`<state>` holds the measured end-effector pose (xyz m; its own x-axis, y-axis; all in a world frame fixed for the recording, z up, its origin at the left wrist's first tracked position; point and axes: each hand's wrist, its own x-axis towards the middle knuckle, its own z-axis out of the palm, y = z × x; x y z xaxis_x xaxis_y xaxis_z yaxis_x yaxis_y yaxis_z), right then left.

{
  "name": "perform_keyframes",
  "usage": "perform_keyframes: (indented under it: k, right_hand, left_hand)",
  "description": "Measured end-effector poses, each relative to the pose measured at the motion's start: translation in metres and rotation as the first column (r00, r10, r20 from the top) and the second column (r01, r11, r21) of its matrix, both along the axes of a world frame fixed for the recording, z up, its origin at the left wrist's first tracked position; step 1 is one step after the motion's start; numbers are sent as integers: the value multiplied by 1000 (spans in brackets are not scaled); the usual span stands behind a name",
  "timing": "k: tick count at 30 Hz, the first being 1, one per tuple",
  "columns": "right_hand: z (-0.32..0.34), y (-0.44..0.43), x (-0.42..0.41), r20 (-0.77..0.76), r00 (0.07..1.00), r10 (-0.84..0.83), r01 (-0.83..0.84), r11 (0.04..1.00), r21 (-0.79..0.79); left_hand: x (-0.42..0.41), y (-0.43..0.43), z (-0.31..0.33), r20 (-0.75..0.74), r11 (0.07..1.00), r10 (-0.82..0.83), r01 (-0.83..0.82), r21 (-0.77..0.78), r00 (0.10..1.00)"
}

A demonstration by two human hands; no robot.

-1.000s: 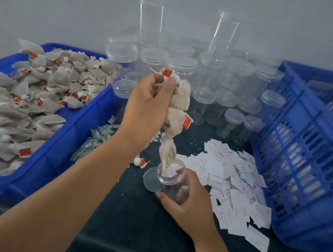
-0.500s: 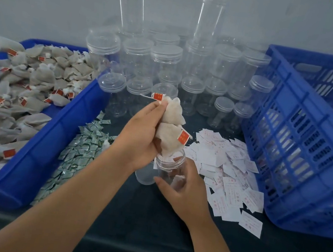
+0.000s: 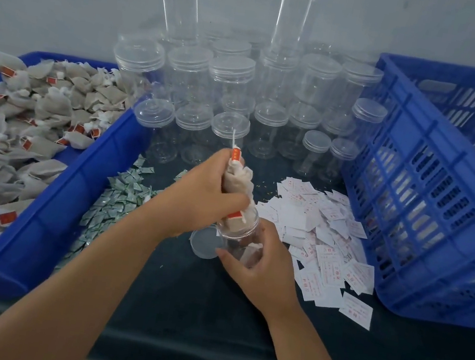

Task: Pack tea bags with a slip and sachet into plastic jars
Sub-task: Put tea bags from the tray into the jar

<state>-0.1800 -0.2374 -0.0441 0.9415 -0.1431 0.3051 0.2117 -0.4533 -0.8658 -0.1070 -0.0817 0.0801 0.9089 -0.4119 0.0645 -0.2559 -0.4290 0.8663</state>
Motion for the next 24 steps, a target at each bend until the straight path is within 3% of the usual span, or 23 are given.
perform_keyframes:
  k: [2,6,9,17,21,24]
  right_hand:
    - [1,0,0,18,1000,-9,9,1000,-24]
    - [-1,0,-2,40,999,-21,21,1000,16]
    - [-1,-1,-1,37,998,-44,44,999,11]
    - [-5,1,2,-17,993,-121,118,988,-97]
    - [-5,-1,3,-53,994,-93,86,988,-126]
    - [-4,1,2,-57,996,-67,60,991,-117]
  left_hand:
    - [-3,-2,1,70,996,-62,57,65,996]
    - [-1,4,4,323,956,-58,-40,290,945]
    - [-2,3,0,403,932,-62,-91,351,913]
    - [-11,7,-13,348,953,110,-198,230,931]
    - [-15,5,-15,134,942,-9,-37,334,991]
    - [-12,7,-16,93,931,-45,8,365,995]
